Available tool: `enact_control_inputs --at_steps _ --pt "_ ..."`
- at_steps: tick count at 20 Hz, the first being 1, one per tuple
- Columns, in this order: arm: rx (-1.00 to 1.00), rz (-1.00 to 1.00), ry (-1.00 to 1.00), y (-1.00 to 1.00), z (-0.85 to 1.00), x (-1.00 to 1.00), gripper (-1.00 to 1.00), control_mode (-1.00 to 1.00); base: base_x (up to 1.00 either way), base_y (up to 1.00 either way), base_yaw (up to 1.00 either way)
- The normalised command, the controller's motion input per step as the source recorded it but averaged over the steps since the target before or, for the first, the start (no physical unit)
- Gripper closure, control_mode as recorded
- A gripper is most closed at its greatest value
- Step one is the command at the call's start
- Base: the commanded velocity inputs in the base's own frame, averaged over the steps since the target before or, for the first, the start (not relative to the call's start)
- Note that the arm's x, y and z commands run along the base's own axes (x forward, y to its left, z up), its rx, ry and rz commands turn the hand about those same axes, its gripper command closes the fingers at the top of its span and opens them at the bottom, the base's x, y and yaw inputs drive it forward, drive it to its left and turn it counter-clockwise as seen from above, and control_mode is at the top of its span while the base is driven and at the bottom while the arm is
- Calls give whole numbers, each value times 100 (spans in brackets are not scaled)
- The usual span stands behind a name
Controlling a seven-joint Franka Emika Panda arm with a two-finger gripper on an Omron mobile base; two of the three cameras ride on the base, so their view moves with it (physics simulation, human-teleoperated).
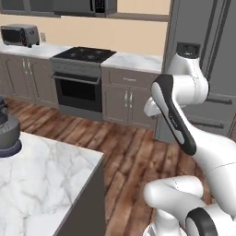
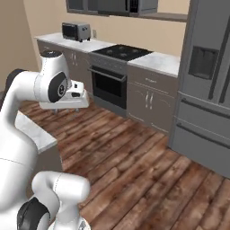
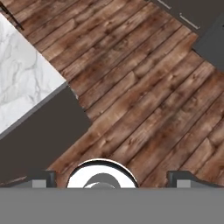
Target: Navigate to the stand mixer.
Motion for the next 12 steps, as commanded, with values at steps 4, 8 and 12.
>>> enact_control_inputs --at_steps 4,8,12 --pt "0 0 0 0 0 0 -100 100 100 -4 10" --pt "0 0 0 0 0 0 -100 100 100 -49 1" --pt "0 0 0 0 0 0 -100 100 100 -33 0"
